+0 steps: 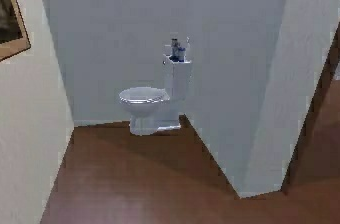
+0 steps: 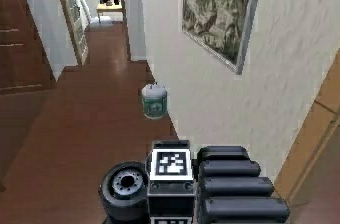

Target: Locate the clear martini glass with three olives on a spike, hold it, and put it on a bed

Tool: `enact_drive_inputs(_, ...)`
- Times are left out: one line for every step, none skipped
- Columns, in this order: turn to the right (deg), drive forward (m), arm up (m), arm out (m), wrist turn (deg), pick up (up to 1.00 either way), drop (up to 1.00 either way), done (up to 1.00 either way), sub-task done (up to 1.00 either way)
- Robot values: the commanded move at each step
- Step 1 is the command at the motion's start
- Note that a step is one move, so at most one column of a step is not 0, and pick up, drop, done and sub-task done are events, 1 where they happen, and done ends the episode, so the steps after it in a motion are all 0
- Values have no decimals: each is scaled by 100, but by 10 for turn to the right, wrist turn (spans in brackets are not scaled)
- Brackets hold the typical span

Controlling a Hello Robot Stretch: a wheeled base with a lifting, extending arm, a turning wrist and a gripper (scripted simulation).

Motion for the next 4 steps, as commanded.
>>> enact_drive_inputs(240, 0, 0, 0, 0, 0, 0, 0, 0)
enact_drive_inputs(0, 10, 0, 0, 0, 0, 0, 0, 0)
enact_drive_inputs(390, 0, 0, 0, 0, 0, 0, 0, 0)
enact_drive_inputs(0, 100, 0, 0, 0, 0, 0, 0, 0)
